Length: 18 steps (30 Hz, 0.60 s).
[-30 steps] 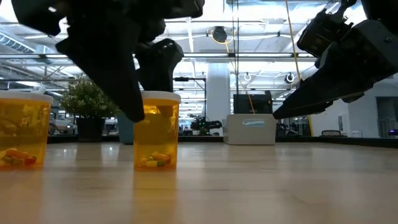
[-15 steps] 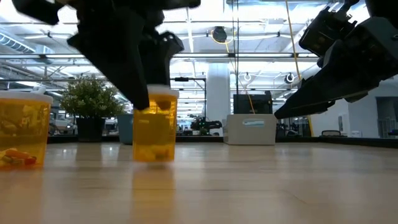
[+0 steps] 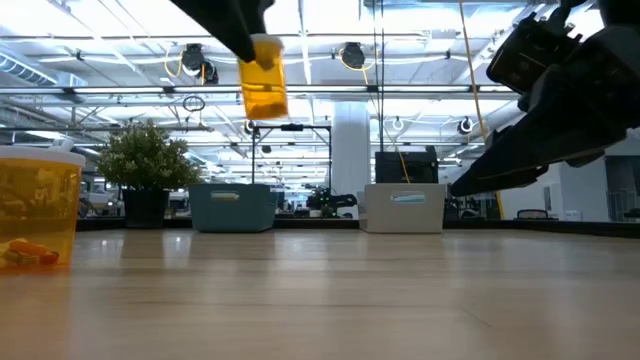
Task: Pick and place medicine bottles into bin by pill shape (circle, oval)
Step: Put the orange pill bottle into the green bin
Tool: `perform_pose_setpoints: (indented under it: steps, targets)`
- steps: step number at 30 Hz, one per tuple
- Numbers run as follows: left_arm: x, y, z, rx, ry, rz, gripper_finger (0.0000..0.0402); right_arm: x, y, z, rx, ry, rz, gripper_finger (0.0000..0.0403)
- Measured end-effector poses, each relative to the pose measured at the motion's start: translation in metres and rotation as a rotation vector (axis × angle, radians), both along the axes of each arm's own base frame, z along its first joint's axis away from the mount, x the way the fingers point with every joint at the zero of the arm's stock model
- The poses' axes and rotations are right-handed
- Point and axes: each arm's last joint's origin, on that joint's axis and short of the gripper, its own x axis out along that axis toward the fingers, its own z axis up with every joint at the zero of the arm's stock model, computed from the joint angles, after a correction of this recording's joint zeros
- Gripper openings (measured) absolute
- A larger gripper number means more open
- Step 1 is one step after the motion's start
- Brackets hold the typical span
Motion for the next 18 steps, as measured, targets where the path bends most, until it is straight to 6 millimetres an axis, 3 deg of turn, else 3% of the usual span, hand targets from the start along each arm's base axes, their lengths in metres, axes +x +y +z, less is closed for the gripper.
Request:
perform_pose_setpoints:
  steps: [10,18]
  targets:
    - [-0.035,0.088,0.055,0.101,-0.082,0.184,0.0227,-0.004,0.007,0.001,0.002,-0.021,0.004,0.0341]
    - [-0.049,0.164,0.064,0.082,-0.074,0.306,0.0227,-0.005,0.008,0.000,0.018,-0.014,-0.003,0.0341]
